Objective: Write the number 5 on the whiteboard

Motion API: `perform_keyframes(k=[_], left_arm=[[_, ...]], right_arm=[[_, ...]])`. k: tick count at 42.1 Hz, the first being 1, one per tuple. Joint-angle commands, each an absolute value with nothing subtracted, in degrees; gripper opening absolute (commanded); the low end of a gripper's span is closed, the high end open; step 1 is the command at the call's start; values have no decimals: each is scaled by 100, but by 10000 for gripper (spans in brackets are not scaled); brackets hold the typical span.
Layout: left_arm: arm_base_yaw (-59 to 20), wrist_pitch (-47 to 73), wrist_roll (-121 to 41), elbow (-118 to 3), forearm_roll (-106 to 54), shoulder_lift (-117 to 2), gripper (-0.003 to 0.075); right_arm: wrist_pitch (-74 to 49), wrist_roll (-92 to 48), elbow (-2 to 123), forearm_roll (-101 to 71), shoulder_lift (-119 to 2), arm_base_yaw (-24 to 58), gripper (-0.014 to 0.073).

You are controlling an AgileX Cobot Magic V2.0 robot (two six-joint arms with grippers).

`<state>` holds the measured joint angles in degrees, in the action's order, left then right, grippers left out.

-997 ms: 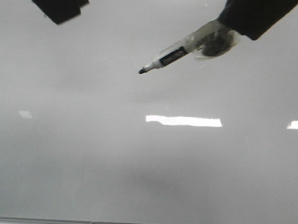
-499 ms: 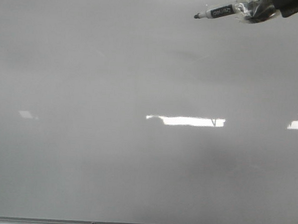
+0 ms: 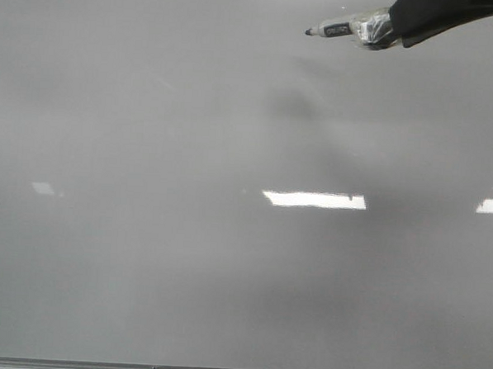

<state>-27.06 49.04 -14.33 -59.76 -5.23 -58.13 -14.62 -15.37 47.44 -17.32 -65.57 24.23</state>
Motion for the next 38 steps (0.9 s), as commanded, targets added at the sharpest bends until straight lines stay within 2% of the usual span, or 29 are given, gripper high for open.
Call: perform_keyframes(k=[1, 18, 24, 38], left_arm=[[-2675, 4509, -1385, -6132, -614, -5751, 473], [-2675, 4509, -1385, -6132, -614, -5751, 473], [-2675, 4509, -1385, -6132, -614, -5751, 473], [-2675, 4509, -1385, -6132, -614, -5751, 473]], right_arm=[[-956, -1552, 5133, -1779, -6638, 2378, -60], [-1172, -1557, 5348, -1761, -7380, 2386, -60], [-1490, -1778, 5352, -1755, -7703, 2677, -60], [-1449, -1856, 5352, -1755, -7745, 2711, -60]])
